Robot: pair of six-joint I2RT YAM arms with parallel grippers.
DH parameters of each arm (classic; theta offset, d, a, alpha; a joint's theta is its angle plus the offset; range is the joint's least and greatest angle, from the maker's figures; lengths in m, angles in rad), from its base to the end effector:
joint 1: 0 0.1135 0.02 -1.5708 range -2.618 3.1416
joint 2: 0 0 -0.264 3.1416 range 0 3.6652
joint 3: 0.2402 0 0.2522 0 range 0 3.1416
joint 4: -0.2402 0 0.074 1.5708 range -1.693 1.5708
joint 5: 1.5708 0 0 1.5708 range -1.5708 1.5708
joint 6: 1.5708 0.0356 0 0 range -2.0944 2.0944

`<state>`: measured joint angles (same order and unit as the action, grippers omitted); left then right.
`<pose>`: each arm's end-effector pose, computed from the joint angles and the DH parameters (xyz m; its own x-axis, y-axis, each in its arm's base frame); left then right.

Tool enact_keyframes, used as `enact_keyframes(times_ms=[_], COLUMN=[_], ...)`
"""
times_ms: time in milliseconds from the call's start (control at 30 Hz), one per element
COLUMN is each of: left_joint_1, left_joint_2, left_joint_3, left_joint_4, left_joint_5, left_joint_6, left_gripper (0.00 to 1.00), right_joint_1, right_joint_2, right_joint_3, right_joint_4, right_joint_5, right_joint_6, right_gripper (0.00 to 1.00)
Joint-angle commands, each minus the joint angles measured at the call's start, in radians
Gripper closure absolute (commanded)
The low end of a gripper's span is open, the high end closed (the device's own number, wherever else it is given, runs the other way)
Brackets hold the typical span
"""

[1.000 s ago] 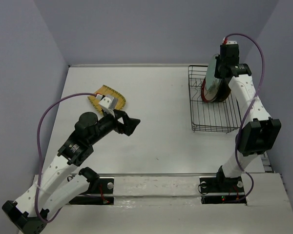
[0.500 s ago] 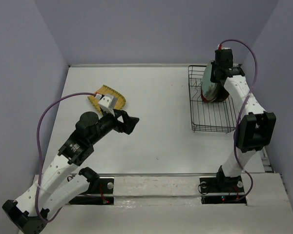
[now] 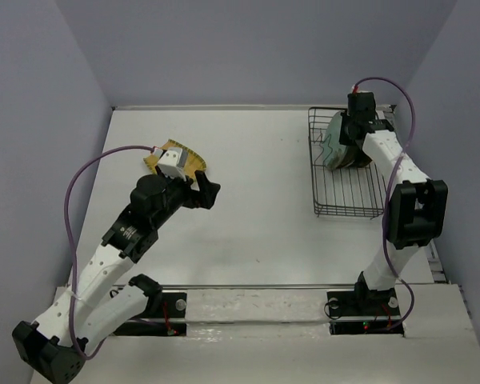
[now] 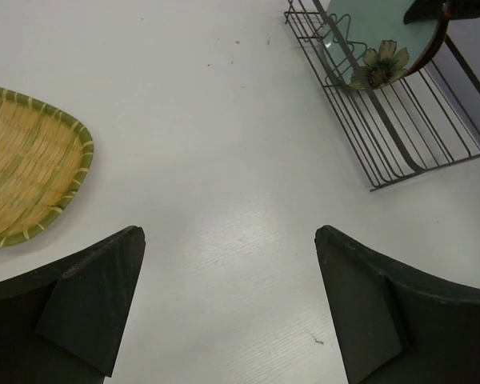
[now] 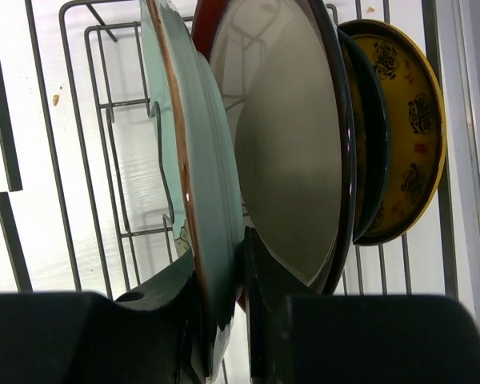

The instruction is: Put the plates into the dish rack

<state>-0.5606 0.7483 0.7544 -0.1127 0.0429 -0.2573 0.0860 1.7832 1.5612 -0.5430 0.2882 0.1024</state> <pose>0.1517 -0.0970 0.3430 -0.2315 -0.1548 -0.9604 0.5257 0.8108 -0.2574 0.4052 0.0248 0.3013 -0.6739 0.0403 -0.7377 0.1918 0.9738 -0.1221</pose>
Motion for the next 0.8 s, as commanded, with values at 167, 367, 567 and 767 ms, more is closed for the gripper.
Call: enact_keyframes(times_ms=[167, 367, 567, 767], left_joint_1=[0.139, 0.272, 0.453, 0.553], left_joint_2=[0.106, 0.189, 0.25, 0.287], left_joint_3=[0.052, 0.019, -0.035, -0.041], left_joint_4=[0.064, 0.14, 0.211, 0.208], left_joint_5=[0.055, 0.175, 0.206, 0.124], left_joint_6=[-0.109, -0.207, -0.279, -0.28], left_gripper=[0.01, 0.01, 0.01, 0.01], right_joint_1=[0.024, 0.024, 0.024, 0.024], right_joint_2=[-0.03, -0.091, -0.149, -0.243], right_joint_3=[-0.035, -0.044, -0.029, -0.02], right_joint_4=[0.137, 0.137, 0.135, 0.137], right_joint_5=[-0.026, -0.014, -0.072, -0.182], right_joint_6=[0.022, 0.065, 0.094, 0.135], right_gripper=[0.91, 0.57, 0.3, 0.19])
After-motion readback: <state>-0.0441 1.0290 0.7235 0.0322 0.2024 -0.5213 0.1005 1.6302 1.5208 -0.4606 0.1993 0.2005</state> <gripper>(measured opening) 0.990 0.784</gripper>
